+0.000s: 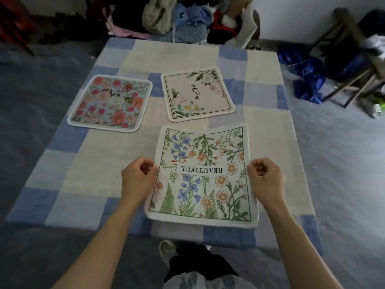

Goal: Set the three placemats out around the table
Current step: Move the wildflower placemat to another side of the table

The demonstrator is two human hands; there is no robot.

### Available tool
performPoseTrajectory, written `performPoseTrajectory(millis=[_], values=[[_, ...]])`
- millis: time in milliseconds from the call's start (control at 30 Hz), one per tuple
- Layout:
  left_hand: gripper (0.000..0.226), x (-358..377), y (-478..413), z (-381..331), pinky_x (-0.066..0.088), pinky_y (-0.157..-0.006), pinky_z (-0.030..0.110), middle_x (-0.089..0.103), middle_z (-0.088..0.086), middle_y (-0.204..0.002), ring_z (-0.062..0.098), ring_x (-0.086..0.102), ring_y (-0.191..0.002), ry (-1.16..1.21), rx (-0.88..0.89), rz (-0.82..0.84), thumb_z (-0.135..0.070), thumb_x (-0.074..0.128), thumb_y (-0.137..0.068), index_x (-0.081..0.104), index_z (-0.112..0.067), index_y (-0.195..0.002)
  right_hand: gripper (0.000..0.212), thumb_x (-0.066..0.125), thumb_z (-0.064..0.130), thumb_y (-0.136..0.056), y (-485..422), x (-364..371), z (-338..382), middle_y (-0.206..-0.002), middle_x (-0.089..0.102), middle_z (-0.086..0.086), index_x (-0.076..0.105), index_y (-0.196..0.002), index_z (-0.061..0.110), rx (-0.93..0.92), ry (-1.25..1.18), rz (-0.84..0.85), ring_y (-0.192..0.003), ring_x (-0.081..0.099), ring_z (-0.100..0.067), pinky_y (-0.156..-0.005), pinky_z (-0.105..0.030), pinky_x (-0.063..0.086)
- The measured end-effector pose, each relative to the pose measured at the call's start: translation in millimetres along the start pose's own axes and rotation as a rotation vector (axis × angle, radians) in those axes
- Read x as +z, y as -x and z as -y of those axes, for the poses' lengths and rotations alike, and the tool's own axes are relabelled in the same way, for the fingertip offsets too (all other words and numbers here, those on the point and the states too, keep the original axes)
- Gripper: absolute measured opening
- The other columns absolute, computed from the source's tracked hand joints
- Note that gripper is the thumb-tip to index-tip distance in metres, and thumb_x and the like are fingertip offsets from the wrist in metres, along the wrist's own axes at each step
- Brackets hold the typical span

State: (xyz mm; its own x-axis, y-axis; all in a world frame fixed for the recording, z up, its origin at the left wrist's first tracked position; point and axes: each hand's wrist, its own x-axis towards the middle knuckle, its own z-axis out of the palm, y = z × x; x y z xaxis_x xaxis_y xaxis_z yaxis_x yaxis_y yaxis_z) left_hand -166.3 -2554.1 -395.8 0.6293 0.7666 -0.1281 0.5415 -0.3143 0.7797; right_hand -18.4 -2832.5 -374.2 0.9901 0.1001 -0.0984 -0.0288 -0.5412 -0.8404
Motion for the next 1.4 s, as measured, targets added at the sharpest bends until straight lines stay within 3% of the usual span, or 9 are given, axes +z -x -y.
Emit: performPoseTrajectory(millis=[300,500,900,1033,1133,1267,1400], values=[[0.008,6,-8,19,0.041,-0.049,0.009,0.068,-0.01,-0.075,0.002,0.063,-0.066,-0.031,-0.063,0.02,-0.016,0.07,-0.085,0.066,-0.022,-0.082,0.013,0.066,0.02,-0.089,-3,35,-30,-0.073,0.068,0.006,0.062,-0.079,0.027,0.116,0.038,0.058,-0.065,0.065,-0.01,-0.048,-0.013,0.044],[0.008,8,-9,45,0.051,-0.058,0.023,0.068,-0.006,-0.078,0.011,0.066,-0.072,-0.055,-0.111,0.046,-0.017,0.07,-0.086,0.065,-0.021,-0.082,0.013,0.067,0.021,-0.089,1,55,-49,-0.077,0.069,0.008,0.062,-0.081,0.03,0.154,0.055,0.091,-0.069,0.066,-0.008,-0.056,-0.02,0.048],[0.011,12,-13,61,0.044,-0.057,0.016,0.067,-0.01,-0.079,0.006,0.064,-0.072,-0.127,-0.159,0.107,-0.016,0.073,-0.085,0.064,-0.023,-0.084,0.011,0.068,0.021,-0.09,4,67,-65,-0.08,0.067,0.009,0.061,-0.085,0.028,0.205,0.104,0.093,-0.074,0.064,-0.009,-0.061,-0.022,0.05],[0.008,10,-17,64,0.053,-0.066,0.025,0.067,-0.011,-0.08,0.005,0.064,-0.075,-0.176,-0.182,0.138,-0.016,0.071,-0.084,0.067,-0.021,-0.089,0.005,0.066,0.022,-0.089,5,68,-66,-0.083,0.066,0.009,0.063,-0.094,0.023,0.249,0.132,0.076,-0.076,0.064,-0.009,-0.063,-0.026,0.053],[0.016,10,-21,61,0.049,-0.066,0.025,0.068,-0.007,-0.089,0.014,0.065,-0.08,-0.244,-0.208,0.209,-0.021,0.071,-0.085,0.065,-0.018,-0.1,0.008,0.065,0.023,-0.09,2,66,-65,-0.085,0.066,0.011,0.062,-0.097,0.023,0.256,0.11,0.067,-0.077,0.064,-0.008,-0.065,-0.028,0.055],[0.039,10,-33,44,0.047,-0.076,0.028,0.064,-0.002,-0.107,0.016,0.062,-0.09,-0.321,-0.136,0.308,-0.029,0.07,-0.086,0.059,-0.014,-0.121,0.008,0.063,0.024,-0.091,-6,66,-54,-0.084,0.063,0.017,0.061,-0.098,0.025,0.221,0.069,0.062,-0.077,0.061,0.0,-0.059,-0.015,0.043],[0.04,15,-52,16,0.045,-0.066,0.02,0.065,-0.001,-0.113,0.012,0.063,-0.089,-0.295,0.013,0.368,-0.032,0.068,-0.087,0.06,-0.016,-0.124,0.007,0.061,0.027,-0.091,-4,65,-38,-0.086,0.064,0.016,0.062,-0.098,0.026,0.222,0.029,0.001,-0.079,0.061,0.001,-0.059,-0.014,0.041]])
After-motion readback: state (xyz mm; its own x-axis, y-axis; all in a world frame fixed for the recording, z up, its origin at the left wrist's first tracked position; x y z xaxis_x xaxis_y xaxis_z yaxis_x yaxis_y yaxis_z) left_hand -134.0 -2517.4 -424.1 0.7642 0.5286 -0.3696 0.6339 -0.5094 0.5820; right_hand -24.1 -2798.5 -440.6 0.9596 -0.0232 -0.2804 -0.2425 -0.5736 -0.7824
